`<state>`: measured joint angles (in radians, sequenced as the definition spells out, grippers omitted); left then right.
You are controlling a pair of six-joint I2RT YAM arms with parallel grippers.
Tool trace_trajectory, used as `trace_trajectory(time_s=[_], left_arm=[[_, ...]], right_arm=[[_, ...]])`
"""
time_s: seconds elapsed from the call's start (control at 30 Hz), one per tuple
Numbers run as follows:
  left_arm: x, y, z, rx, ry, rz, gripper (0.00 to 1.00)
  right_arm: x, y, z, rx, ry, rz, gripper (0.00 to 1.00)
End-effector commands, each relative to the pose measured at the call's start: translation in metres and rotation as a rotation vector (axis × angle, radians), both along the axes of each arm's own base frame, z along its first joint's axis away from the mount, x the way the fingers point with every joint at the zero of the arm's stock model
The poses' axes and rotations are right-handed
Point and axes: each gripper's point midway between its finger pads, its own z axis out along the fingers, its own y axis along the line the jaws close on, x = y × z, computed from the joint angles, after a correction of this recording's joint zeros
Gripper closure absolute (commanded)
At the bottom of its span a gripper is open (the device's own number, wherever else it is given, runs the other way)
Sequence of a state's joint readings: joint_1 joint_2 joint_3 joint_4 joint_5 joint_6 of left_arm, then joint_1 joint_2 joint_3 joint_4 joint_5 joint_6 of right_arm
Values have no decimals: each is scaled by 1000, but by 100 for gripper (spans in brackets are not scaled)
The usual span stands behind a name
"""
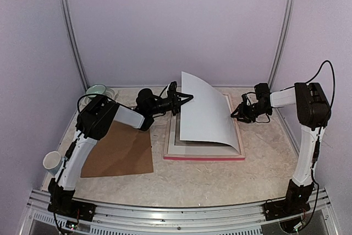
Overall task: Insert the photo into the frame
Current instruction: Place the photo on the mat board.
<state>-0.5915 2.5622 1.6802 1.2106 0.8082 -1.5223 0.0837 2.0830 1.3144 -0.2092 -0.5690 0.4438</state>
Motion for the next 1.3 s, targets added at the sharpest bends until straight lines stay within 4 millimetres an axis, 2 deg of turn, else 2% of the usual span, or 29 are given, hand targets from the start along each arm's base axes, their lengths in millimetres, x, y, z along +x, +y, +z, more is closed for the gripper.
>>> trace_trajectory(time_s=[0.0, 0.13, 0.33, 0.47, 0.53, 0.57, 0.6, 0.73, 0.87, 1.13, 1.27], left_arm=[[3, 4, -6, 52, -24, 11, 76], [7, 10, -12, 62, -5, 28, 65], [15, 25, -26, 96, 32, 68, 57], [18, 28, -35, 145, 46, 81, 38], [19, 28, -39, 176, 49, 87, 19], [19, 29, -41, 193, 45, 93, 3], [19, 29, -42, 207, 45, 96, 1], [18, 29, -42, 242, 50, 108, 1], [16, 30, -50, 309, 70, 123, 1], [25, 32, -50, 487, 21, 194, 1], [26, 27, -57, 563, 10, 194, 1]], right_arm=[[-15, 7, -19, 15, 75, 15, 63], [-14, 7, -17, 17, 72, 13, 63], [-14, 7, -16, 11, 72, 15, 63], [-14, 7, -16, 15, 74, 15, 63], [-13, 8, -16, 19, 73, 15, 63], [-13, 8, -16, 20, 73, 15, 63], [-13, 8, -15, 22, 73, 15, 63], [-14, 8, -16, 25, 74, 16, 63], [-14, 8, -15, 23, 73, 14, 63], [-15, 8, -14, 27, 71, 10, 63], [-15, 8, -14, 26, 70, 9, 63]])
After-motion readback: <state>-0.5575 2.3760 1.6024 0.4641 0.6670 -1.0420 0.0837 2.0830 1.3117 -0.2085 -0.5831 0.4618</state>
